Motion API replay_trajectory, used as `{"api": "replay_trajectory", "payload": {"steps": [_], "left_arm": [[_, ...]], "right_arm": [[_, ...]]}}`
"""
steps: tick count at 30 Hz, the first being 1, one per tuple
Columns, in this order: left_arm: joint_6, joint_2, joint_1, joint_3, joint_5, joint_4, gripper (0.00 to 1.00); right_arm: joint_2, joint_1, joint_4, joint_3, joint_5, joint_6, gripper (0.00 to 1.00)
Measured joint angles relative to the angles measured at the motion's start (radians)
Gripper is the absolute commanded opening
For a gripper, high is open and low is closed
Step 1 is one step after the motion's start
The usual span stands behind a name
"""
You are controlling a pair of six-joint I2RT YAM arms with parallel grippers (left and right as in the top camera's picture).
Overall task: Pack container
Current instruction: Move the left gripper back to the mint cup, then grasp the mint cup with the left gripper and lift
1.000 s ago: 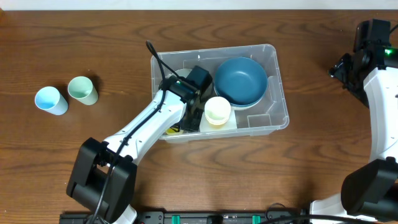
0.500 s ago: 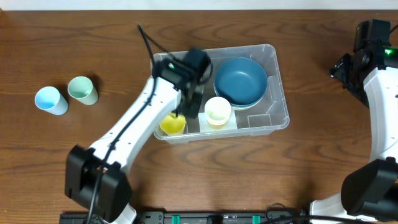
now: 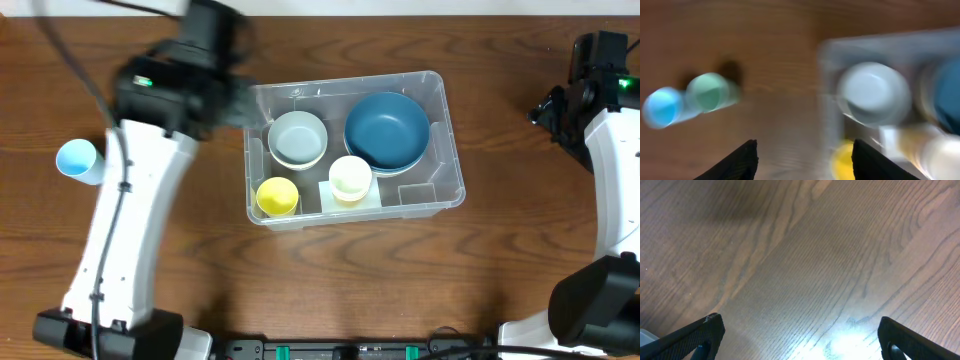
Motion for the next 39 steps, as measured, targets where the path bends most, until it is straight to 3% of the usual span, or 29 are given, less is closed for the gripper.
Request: {"api": "replay_trajectory", "payload": {"steps": [6, 11, 22, 39], "left_arm": [[-0.025, 0.058, 0.291, 0.000, 0.033, 0.074, 0.59], [-0.017, 0.161, 0.419, 0.000, 0.077, 0.108, 0.59], [0.109, 0.478, 0.444, -0.004, 0.110, 0.151, 0.59], [0.174, 0.565, 0.472, -0.040, 0.114, 0.195, 0.56]], "right_arm": [[0.000, 0.000, 0.000, 0.000, 0.000, 0.000, 0.99], [0.000, 0.000, 0.000, 0.000, 0.000, 0.000, 0.99], [0.000, 0.000, 0.000, 0.000, 0.000, 0.000, 0.99], [0.000, 0.000, 0.000, 0.000, 0.000, 0.000, 0.99]]}}
